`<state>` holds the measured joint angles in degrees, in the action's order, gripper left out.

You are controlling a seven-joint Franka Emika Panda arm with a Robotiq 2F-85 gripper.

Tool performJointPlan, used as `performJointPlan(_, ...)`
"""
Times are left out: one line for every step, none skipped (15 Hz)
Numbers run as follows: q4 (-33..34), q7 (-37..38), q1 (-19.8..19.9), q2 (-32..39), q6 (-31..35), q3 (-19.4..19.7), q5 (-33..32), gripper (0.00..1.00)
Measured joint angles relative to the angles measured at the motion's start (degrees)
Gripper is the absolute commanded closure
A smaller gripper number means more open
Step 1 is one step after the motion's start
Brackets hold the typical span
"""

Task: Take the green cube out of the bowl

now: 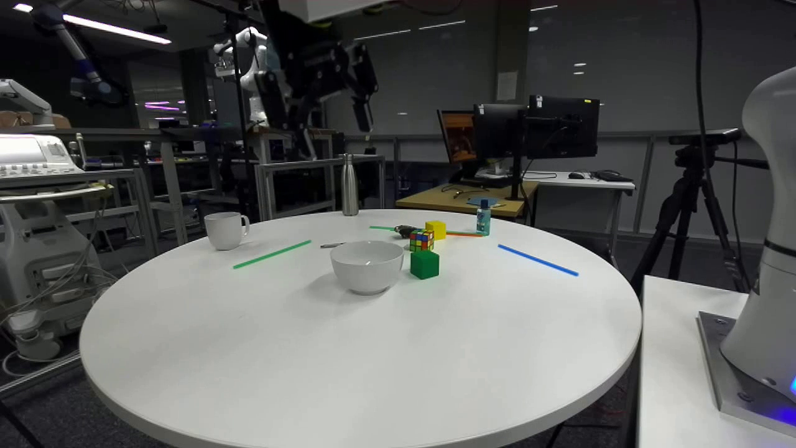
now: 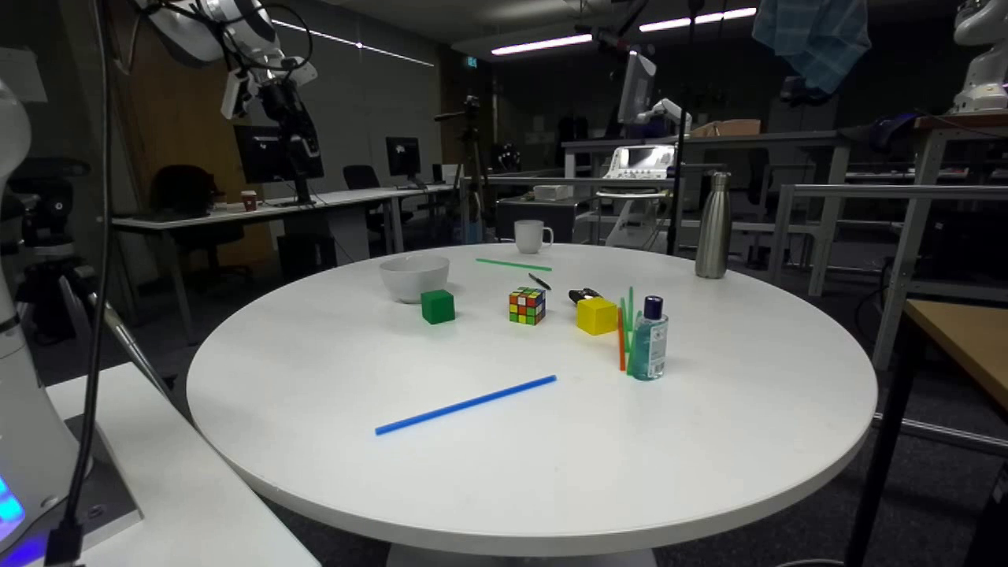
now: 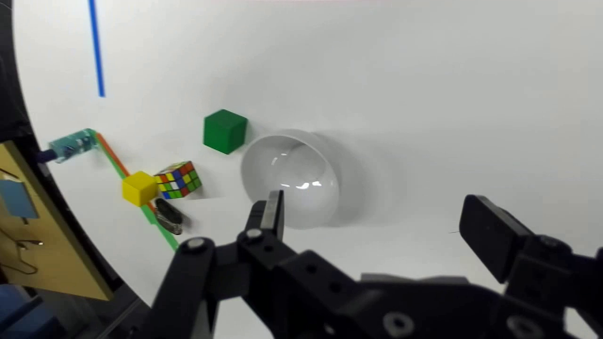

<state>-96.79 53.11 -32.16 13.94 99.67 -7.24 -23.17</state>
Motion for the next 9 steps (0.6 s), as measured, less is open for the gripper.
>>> performJointPlan(-0.5, 0.7, 0.1, -1.8, -2.8, -0.8, -0.4, 0.00)
performJointPlan(-0.9, 1.2, 0.1, -3.5, -5.1, -1.6, -0.8, 0.00)
performJointPlan(-1.1, 1.5, 0.3, -4.8, -6.9, -2.4, -1.0, 0.00)
performJointPlan(-1.4, 1.7, 0.7, -6.0, -7.7, -3.2, -1.0, 0.00)
performJointPlan(-1.8, 1.8, 0.9, -7.0, -7.8, -3.7, -1.0, 0.00)
performJointPlan(-2.2, 1.8, 1.0, -7.6, -7.8, -3.9, -1.0, 0.00)
performJointPlan(-2.5, 1.8, 1.1, -7.8, -7.8, -3.9, -1.0, 0.00)
performJointPlan(-2.6, 1.8, 1.1, -7.8, -7.8, -3.9, -1.0, 0.00)
performJointPlan(-2.7, 1.8, 1.2, -7.8, -7.8, -4.0, -1.1, 0.00)
